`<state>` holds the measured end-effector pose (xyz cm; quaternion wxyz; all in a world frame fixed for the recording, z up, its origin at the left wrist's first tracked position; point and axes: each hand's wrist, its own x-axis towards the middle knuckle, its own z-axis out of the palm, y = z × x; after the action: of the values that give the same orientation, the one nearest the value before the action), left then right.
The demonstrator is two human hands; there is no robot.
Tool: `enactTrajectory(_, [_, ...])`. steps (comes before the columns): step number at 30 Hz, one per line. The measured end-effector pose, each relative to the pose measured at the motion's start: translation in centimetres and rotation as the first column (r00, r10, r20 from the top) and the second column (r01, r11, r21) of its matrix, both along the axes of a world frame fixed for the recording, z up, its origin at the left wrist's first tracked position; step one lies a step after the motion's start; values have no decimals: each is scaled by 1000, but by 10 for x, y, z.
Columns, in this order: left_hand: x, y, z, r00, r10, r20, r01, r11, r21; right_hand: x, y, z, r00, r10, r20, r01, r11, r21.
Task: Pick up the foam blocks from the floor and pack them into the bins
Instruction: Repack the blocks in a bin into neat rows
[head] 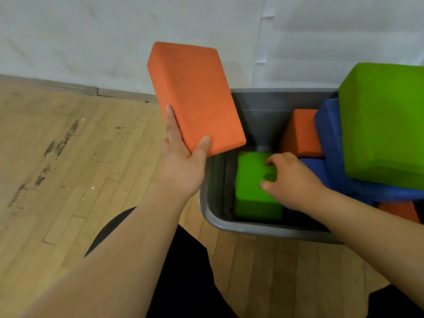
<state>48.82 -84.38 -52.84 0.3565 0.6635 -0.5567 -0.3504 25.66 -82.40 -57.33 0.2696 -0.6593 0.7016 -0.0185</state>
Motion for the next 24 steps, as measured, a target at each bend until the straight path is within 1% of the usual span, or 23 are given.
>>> enactTrajectory(1, [2,-2,-2,999,15,-30,-15,1000,4,6,-12,-9,999,21,-42,-18,997,81])
enactTrajectory(3, [2,-4,-5,1000,-7,-30,8,1000,4,18,-41,-32,993,42,-108,-21,982,186])
enactTrajectory(5, [4,-6,-9,999,2,-46,-2,1000,-12,29,-70,-56,985,52,-162,-15,975,223])
enactTrajectory(8, [8,-13,-16,984,87,-156,-90,996,-10,35,-106,-90,963,93,-253,-27,967,255])
enactTrajectory(11, [6,-17,-21,980,121,-159,-125,992,-15,33,-119,-113,955,129,-268,-26,933,358])
enactTrajectory(13, [5,-21,-26,974,123,-191,-126,992,-3,32,-122,-118,947,150,-284,-40,932,359])
enactTrajectory(16, [6,-26,-28,961,131,-243,-130,991,21,32,-124,-98,944,149,-295,-67,960,272])
enactTrajectory(19, [6,-29,-24,958,133,-254,-133,991,17,24,-125,-60,966,148,-212,-91,962,256])
enactTrajectory(21, [7,-30,-24,954,133,-270,-136,991,6,15,-120,-35,953,223,-204,-159,945,286])
enactTrajectory(24, [9,-34,-24,937,152,-314,-157,988,10,11,-106,-6,891,380,-250,-275,888,368])
